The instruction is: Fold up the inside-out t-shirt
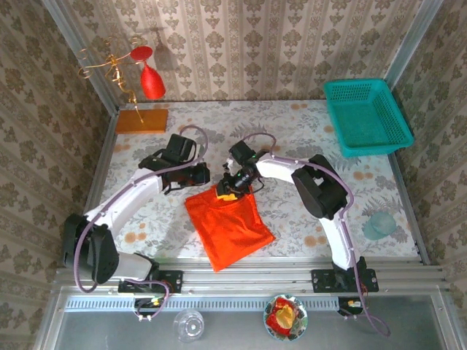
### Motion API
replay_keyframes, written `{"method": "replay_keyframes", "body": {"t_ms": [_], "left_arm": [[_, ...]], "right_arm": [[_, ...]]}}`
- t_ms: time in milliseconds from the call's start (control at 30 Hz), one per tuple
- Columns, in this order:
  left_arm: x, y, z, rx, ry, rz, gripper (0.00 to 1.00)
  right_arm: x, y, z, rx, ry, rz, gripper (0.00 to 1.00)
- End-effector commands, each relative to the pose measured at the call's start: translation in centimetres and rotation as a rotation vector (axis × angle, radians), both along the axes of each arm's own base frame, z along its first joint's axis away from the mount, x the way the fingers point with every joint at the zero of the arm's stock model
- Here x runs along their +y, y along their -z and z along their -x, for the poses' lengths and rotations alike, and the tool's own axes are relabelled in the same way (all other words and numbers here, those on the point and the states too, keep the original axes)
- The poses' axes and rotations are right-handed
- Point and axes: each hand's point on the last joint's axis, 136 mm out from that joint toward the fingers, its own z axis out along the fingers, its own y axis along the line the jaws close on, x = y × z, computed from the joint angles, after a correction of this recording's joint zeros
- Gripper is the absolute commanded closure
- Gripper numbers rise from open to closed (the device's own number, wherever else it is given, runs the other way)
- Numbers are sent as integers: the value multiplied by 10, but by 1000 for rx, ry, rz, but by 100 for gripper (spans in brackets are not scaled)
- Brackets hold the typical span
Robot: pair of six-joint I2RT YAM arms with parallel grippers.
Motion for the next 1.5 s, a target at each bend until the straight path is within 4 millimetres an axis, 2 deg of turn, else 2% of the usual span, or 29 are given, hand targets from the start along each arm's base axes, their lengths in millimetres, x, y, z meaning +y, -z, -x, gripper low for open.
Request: {"method": "replay_keyframes", "body": {"t_ms": [0,167,267,433,567,700,767,867,967,1033,1233,1367,1467], "left_arm": [[1,5,15,37,-8,-2,87],[-12,16,27,77,27,21,87],[-28,21,31,93,59,55,87],[-58,35,34,133,117,62,87],[-89,40,38,139,181,57,87],[-113,61,44,183,223,50,88],[-118,76,49,217,232,32,88],[-105,104,58,285,215,-58,89],[-74,124,64,302,178,-202,90],[-61,128,66,292,167,-238,91],[-38,124,61,283,114,-266,91],[-44,110,54,259,118,-247,90],[-59,92,50,230,141,-191,87]], "right_arm": [[-38,15,-45,-29,141,80,66],[-88,17,-70,-53,265,185,67],[-102,6,-75,-61,313,177,67],[-122,-35,-82,-147,366,188,62],[-142,-67,-81,-220,383,193,60],[-179,-74,-70,-245,399,275,58],[-196,-72,-64,-240,410,302,57],[-217,-62,-56,-222,407,325,54],[-224,-48,-48,-200,359,338,53],[-223,-40,-45,-190,325,341,53],[-214,-24,-51,-162,300,308,53],[-207,-15,-56,-143,286,285,53],[-206,-8,-57,-125,279,292,53]]}}
